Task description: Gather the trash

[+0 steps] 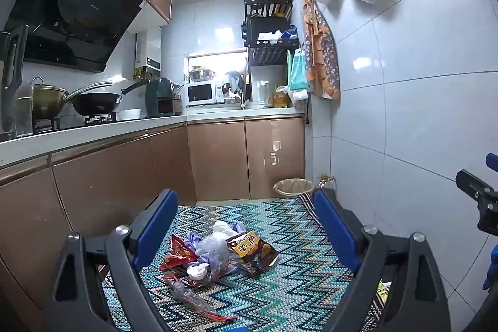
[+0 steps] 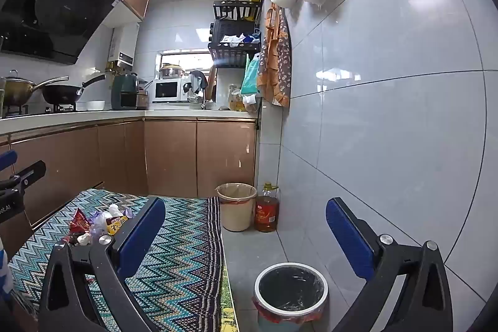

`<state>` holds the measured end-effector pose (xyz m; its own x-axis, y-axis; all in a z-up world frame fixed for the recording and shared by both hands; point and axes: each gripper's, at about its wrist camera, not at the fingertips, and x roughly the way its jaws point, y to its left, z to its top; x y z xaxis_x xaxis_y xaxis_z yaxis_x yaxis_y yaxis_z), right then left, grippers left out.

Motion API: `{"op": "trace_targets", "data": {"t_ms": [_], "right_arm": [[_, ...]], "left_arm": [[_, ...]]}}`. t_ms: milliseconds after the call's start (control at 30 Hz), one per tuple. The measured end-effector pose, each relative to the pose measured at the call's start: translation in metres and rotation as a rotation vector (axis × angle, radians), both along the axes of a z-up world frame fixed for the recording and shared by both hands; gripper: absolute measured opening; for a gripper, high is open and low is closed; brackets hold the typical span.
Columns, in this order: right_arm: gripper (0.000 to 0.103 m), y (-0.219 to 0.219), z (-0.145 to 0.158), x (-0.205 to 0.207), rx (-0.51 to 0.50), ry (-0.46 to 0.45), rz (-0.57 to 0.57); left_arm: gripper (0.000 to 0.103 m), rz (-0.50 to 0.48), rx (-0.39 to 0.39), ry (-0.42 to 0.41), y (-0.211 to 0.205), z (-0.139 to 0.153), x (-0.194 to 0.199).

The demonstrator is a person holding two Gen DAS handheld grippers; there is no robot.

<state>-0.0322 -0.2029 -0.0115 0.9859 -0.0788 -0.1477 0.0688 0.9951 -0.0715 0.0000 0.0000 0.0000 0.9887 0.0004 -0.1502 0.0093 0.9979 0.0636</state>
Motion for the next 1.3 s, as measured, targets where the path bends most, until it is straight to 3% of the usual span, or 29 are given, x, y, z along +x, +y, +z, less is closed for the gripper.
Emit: {"op": "trace_targets", "data": {"t_ms": [1300], "right_arm": [[0.103,0.0018,-0.0006,0.0017,-0.013,0.006,0.0]], "left_arm": [[0.09,0.005,-0.012,-0.02,0.0036,0.0016,-0.0007]]}}
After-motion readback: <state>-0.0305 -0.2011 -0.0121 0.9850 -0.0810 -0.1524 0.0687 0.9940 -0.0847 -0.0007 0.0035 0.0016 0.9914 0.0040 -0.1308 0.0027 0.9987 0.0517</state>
